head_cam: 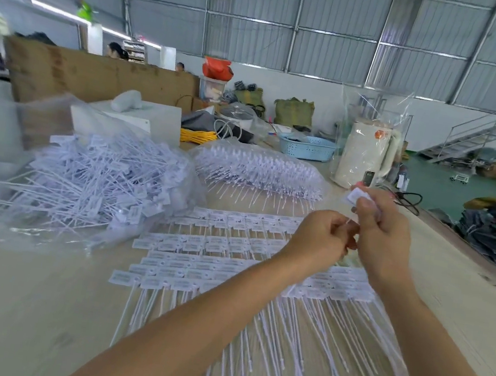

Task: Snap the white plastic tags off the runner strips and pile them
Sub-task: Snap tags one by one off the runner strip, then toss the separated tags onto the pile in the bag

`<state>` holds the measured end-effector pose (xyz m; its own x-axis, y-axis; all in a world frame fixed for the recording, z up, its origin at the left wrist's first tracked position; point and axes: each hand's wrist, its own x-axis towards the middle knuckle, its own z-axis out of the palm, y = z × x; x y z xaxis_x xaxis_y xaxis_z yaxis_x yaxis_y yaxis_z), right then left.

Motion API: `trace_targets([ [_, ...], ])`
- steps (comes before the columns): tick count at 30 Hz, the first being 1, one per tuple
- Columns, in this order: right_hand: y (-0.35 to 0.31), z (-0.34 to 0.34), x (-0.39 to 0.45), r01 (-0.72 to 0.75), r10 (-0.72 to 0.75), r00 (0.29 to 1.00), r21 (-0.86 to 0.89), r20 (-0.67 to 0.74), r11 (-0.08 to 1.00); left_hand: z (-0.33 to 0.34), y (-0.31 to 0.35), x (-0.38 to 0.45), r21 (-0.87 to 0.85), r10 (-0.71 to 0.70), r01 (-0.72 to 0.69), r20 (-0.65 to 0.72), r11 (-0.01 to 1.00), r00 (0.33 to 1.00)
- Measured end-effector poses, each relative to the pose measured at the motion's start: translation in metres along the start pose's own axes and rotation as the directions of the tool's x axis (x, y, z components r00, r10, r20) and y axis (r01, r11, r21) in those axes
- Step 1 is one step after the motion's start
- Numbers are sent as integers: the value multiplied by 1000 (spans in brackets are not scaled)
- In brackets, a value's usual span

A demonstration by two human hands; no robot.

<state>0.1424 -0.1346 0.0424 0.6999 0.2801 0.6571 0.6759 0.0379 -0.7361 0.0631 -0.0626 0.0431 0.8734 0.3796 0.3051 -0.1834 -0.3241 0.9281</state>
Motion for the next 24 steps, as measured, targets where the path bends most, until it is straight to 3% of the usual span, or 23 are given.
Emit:
trace_targets([
  [3, -13, -8, 10, 73, -71, 992, 16, -105, 997, -1, 4, -2, 86, 76, -71, -56, 994, 996],
  [6, -26, -3, 20, 27, -4, 989, 156, -149, 987, -14, 3, -9, 197, 185, -158, -126, 968, 975],
  [8, -32, 13, 23, -42, 71, 992, 256, -106, 966, -34, 2, -19, 280, 259, -207, -164, 937, 952],
  [12, -44, 72, 13, -149, 118, 984, 260, 134, 954, -89, -4, -47, 450, 339, -212, -223, 867, 914],
  [16, -68, 148, -10, -253, 133, 895, 238, 427, 938, -165, -13, -89, 599, 296, -38, -339, 800, 893],
  [19, -87, 200, -30, -272, 89, 774, 202, 627, 941, -226, -19, -120, 636, 281, 173, -547, 752, 788],
  [21, -94, 229, -41, -91, -5, 724, 102, 690, 991, -265, -24, -131, 622, 262, 339, -674, 706, 691],
  [24, -97, 263, -52, 219, -97, 601, -46, 794, 975, -312, -32, -130, 590, 173, 545, -757, 595, 630],
])
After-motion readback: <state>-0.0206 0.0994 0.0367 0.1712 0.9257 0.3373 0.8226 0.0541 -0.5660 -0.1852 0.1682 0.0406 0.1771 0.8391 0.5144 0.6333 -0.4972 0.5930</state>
